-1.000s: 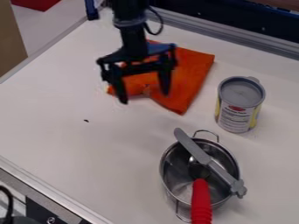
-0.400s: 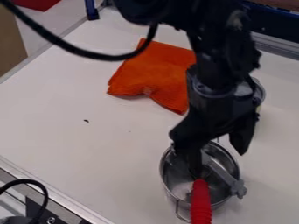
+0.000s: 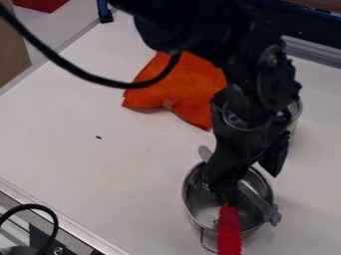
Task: Move the gray knife on the left side of the table
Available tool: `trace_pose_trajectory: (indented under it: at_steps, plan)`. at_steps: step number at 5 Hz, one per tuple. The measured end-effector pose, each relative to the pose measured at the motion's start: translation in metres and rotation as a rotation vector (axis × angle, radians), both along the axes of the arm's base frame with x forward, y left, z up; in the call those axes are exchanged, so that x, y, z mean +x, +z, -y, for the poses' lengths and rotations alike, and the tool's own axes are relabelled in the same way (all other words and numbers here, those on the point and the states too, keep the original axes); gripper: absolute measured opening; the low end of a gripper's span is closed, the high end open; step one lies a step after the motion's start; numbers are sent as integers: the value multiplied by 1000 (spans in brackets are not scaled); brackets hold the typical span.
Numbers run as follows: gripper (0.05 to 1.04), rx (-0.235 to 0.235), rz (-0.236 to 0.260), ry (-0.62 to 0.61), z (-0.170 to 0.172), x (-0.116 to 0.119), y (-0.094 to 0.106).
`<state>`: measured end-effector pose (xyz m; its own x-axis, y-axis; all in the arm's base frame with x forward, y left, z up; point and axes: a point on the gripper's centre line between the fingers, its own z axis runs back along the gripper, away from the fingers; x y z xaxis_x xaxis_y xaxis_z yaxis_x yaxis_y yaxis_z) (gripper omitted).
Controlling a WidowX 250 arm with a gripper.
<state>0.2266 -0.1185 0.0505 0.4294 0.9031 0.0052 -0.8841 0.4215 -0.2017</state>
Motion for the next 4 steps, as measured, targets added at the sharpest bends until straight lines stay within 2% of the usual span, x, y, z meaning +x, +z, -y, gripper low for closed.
trace_pose_trajectory:
  at_steps: [2,3,4]
  plan:
    - [999,19,-9,78,8,-1,-13]
    - [967,34,-11,118,7,0,-15]
    - [701,39,-23,131,9,2,-18]
